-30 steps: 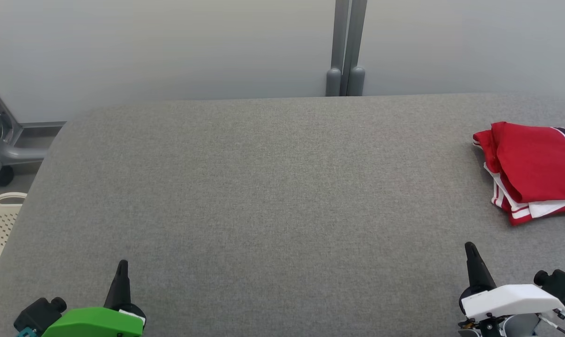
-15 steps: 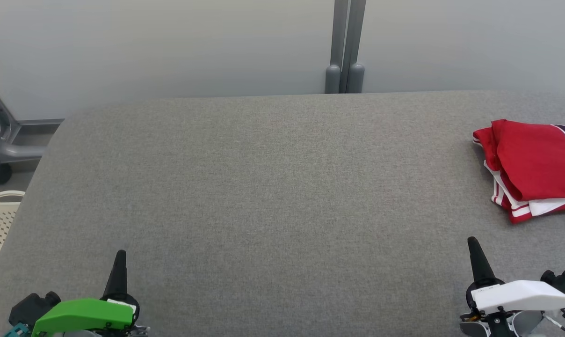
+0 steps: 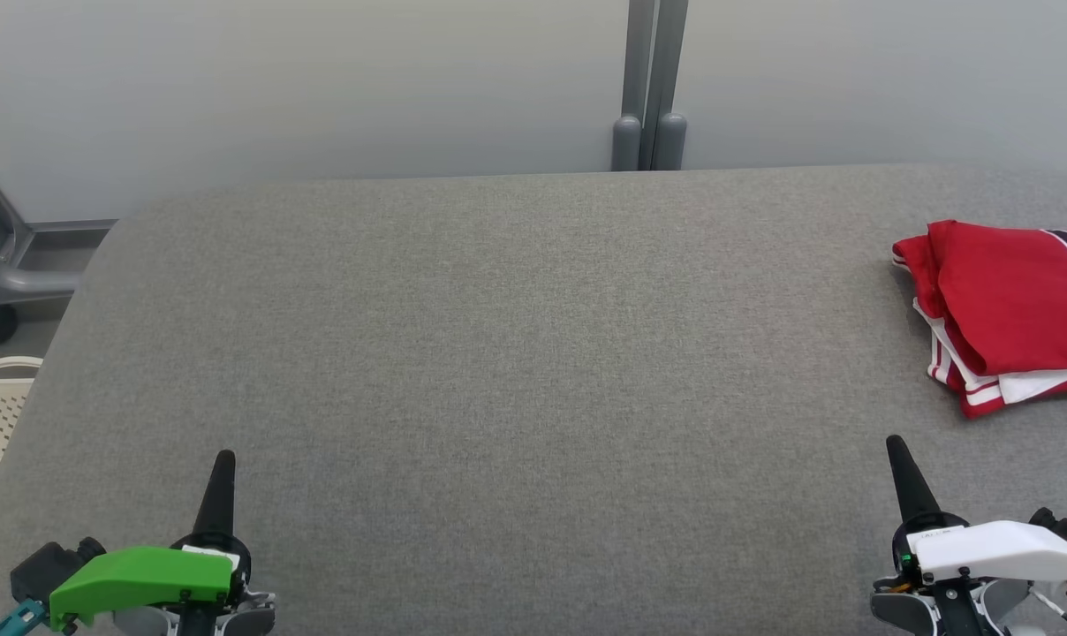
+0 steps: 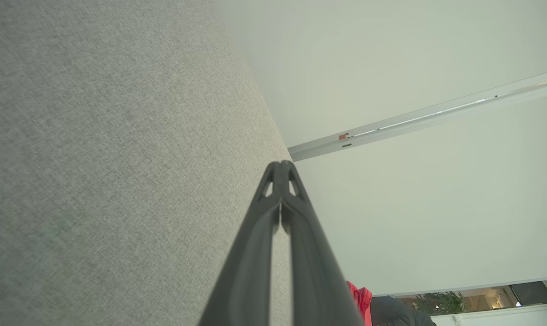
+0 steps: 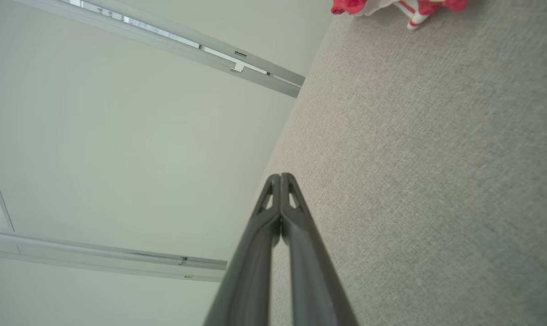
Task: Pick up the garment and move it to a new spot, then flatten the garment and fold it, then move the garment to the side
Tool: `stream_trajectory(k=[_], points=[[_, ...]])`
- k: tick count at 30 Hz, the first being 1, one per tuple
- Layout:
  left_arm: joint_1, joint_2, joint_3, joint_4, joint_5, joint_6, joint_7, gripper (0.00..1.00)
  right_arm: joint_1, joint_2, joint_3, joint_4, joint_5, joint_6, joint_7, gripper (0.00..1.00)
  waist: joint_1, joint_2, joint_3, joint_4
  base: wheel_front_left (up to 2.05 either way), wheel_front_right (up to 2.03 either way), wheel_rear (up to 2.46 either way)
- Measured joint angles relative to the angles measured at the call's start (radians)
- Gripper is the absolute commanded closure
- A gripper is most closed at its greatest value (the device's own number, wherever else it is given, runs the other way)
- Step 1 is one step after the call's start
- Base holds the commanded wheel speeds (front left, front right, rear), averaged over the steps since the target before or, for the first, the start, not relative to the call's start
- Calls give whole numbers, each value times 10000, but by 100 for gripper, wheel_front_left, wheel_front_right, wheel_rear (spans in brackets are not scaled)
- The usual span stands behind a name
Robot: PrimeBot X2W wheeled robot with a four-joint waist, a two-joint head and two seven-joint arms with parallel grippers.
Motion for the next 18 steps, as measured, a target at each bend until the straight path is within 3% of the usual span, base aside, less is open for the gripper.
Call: stream_trajectory(k=[18], points=[[-276,-31,205,-155,-1547,0,522,100,-48,-10,-102,-336,1779,0,359,100,0,0,120,-39,0,0,0]])
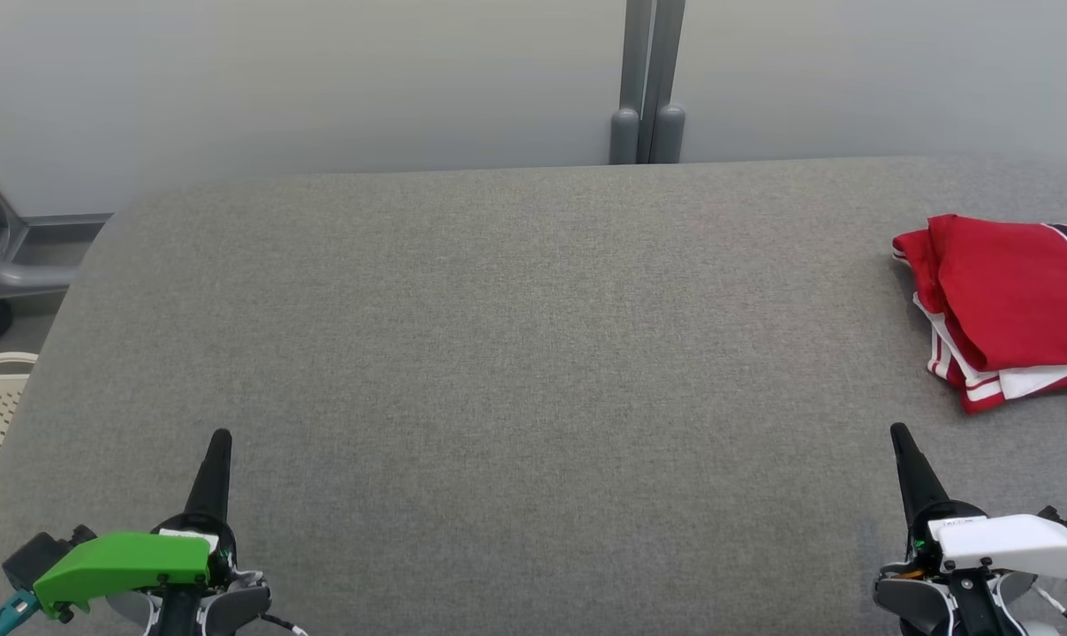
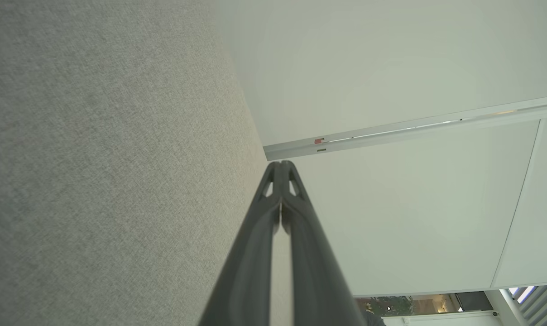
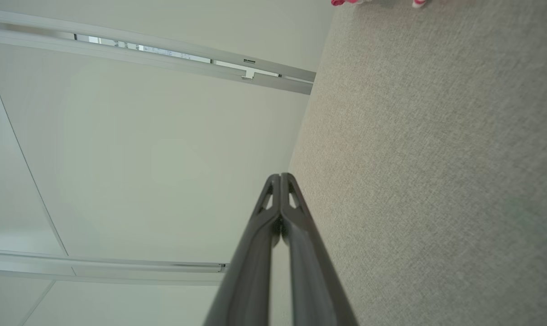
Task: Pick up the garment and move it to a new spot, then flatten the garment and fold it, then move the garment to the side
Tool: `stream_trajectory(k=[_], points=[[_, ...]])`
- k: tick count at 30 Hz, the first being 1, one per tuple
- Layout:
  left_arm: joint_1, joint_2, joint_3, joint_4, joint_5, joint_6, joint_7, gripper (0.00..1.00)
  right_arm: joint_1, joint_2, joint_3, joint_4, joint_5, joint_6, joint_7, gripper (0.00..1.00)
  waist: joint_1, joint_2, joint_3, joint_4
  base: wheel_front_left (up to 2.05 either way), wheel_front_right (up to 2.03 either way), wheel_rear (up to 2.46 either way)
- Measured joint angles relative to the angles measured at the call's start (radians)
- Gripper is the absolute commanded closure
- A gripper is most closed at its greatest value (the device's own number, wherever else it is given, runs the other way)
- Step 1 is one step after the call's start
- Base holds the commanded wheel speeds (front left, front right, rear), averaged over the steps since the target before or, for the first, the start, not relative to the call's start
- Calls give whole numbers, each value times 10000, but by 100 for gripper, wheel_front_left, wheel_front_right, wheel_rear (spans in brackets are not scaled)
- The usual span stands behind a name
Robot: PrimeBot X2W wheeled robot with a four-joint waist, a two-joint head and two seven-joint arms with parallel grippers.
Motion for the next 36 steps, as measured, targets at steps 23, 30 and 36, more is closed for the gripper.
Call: stream_trajectory(k=[23,30,36], points=[[-318,-33,203,-123,-1490,-2,476,100,-78,-15,-90,-311,1659,0,347,100,0,0,131,-43,0,0,0],[-380,-44,257,-173,-1896,-4,617,100,-82,-19,-119,-397,2115,0,443,100,0,0,173,-56,0,0,0],[-384,-46,261,-176,-1971,-4,640,100,-84,-19,-121,-407,2140,0,451,100,0,0,174,-57,0,0,0]])
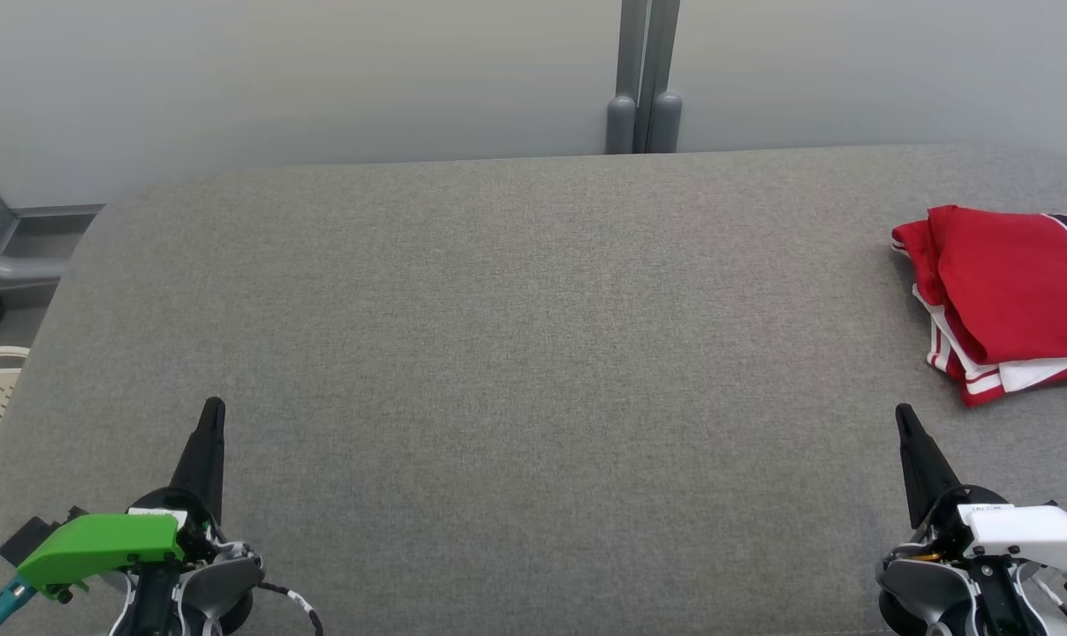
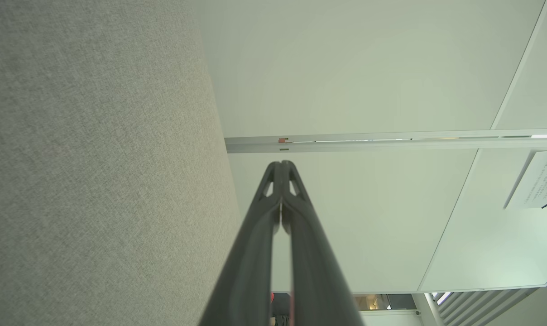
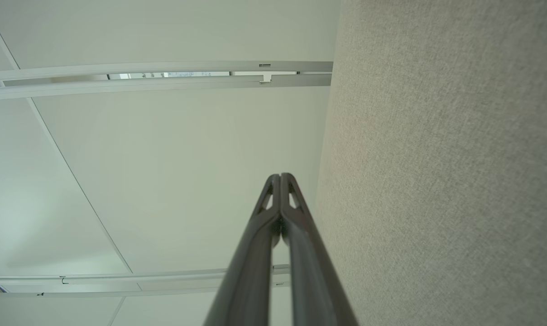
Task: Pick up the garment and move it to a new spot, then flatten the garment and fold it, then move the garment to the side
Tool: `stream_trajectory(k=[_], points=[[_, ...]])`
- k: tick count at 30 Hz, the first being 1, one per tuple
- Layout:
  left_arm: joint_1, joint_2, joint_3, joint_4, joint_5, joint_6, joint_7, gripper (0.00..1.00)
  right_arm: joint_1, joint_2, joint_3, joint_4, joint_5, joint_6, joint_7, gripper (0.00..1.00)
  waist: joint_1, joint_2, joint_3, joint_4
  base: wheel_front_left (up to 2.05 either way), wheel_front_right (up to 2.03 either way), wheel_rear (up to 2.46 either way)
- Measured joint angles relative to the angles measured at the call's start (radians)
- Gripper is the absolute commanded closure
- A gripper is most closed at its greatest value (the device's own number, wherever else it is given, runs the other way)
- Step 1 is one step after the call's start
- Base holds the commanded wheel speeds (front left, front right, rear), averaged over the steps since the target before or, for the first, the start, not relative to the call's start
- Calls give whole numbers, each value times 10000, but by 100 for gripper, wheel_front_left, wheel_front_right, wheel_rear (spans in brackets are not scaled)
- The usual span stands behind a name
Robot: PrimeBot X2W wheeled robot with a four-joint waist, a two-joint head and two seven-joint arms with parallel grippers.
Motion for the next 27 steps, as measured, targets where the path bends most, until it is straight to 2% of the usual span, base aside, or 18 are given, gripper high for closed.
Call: stream_trajectory(k=[27], points=[[-3,-2,2,0,0,0,0,100,0,0,0,-2,0,0,2,100,0,0,-1,0,0,0,0]])
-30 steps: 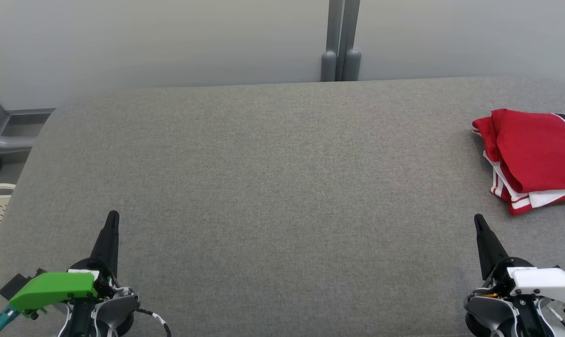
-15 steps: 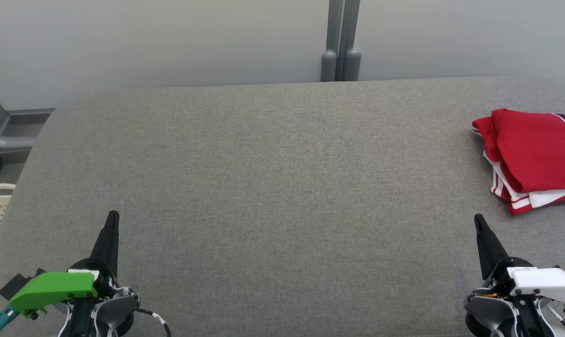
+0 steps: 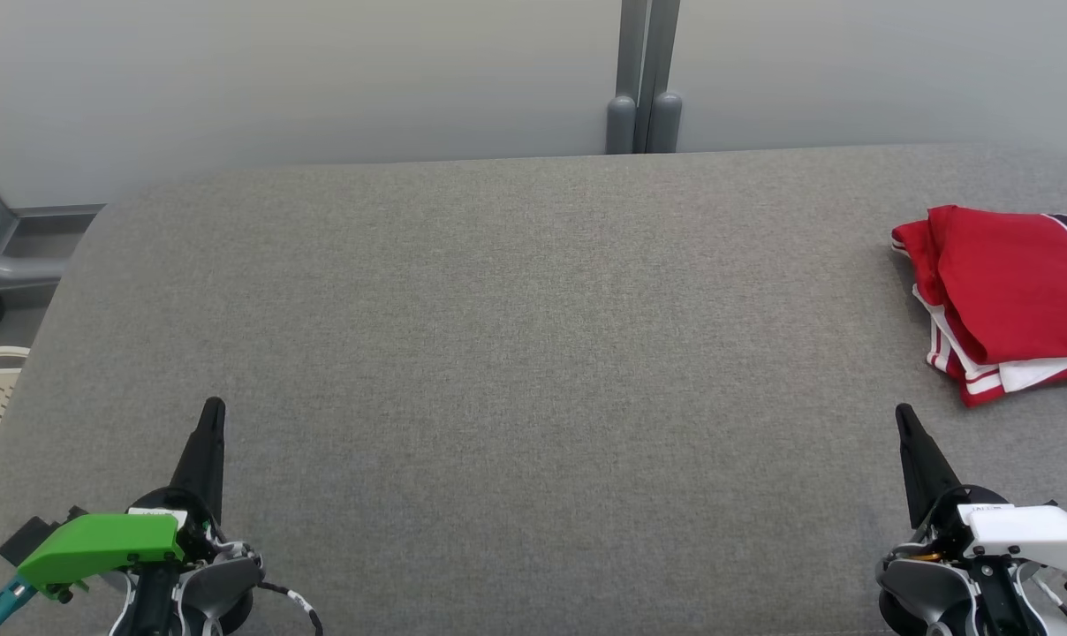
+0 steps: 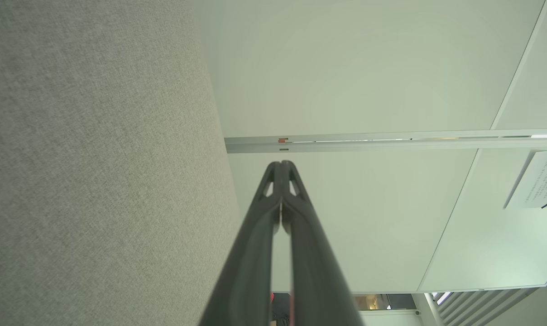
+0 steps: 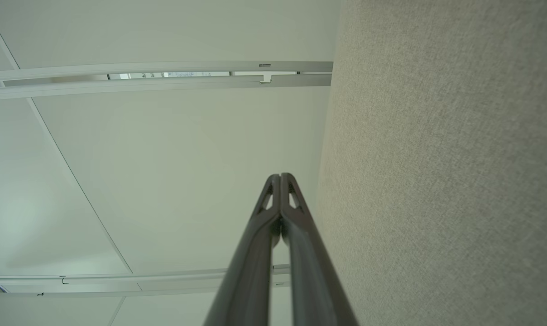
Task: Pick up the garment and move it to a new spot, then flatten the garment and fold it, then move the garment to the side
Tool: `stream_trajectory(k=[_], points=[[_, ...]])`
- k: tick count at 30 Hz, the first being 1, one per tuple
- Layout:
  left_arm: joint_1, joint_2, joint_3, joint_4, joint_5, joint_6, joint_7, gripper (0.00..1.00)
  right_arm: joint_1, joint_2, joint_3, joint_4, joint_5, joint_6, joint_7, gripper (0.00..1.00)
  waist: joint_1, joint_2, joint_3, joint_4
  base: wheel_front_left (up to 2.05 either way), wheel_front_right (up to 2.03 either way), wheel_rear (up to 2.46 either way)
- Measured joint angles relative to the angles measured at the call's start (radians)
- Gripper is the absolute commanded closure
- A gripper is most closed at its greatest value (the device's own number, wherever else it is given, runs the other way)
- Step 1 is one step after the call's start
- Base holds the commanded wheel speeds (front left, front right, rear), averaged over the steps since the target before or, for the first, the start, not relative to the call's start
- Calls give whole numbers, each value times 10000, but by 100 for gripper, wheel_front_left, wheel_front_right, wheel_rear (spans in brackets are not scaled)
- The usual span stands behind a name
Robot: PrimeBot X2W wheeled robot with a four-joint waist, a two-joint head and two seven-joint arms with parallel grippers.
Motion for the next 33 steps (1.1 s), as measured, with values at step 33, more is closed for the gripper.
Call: stream_trajectory(k=[33], points=[[-2,0,0,-2,0,0,0,100,-1,-2,0,0,0,0,0,100,0,0,0,0,0,0,0]])
